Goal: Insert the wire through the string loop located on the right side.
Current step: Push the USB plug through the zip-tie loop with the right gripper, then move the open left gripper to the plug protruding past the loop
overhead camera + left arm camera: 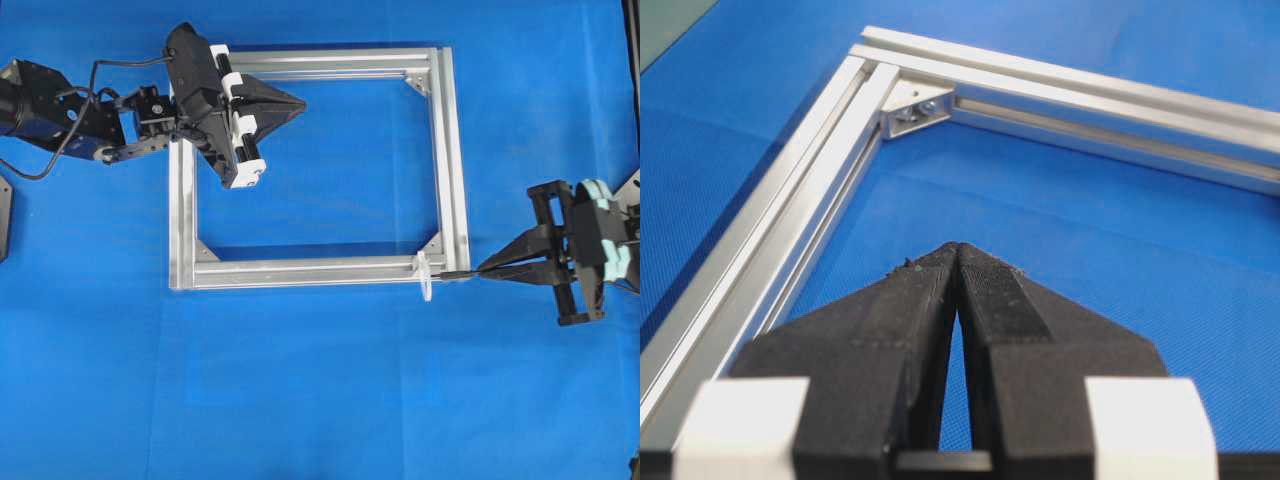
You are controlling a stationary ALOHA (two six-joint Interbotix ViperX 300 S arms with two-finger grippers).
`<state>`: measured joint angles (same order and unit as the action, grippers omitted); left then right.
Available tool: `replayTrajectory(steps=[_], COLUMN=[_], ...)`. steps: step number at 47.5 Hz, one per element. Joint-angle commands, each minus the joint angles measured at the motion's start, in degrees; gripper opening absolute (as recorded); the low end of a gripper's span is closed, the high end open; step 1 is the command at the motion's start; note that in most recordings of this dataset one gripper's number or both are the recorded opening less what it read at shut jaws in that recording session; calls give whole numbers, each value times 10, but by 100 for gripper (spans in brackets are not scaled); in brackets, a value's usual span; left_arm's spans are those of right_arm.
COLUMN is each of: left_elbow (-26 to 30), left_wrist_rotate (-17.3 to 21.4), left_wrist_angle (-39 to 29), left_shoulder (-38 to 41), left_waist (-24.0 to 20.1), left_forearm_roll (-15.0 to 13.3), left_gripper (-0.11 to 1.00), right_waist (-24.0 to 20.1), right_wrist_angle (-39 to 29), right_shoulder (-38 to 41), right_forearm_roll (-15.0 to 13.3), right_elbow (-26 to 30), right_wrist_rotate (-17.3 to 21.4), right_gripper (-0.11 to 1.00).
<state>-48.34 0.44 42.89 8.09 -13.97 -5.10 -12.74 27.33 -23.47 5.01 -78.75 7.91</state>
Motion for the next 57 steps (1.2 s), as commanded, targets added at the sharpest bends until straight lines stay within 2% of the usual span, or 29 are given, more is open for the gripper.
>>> replayTrajectory(steps=[1,13,20,37,47,57], left_elbow=[10,11,11,10,5,4], left_wrist_rotate=[0,0,-1,-9,-20,-41], left_wrist_angle=[6,6,6,6,6,6], left_shoulder=[-16,-16,-16,-16,-16,-16], left_waist=[2,3,2,13,49,127], left_forearm_roll=[2,2,2,2,1,1], left_gripper=[0,0,0,0,0,0], right_waist=[1,5,6,6,5,6], right_wrist_angle=[13,59,59,61,61,60], right_shoulder=[18,92,120,126,126,126], right_forearm_roll=[3,25,25,25,25,25], right_elbow=[22,63,85,91,91,91], right_wrist_rotate=[1,0,0,0,0,0], right_gripper=[-3,-3,-3,-3,-3,-3])
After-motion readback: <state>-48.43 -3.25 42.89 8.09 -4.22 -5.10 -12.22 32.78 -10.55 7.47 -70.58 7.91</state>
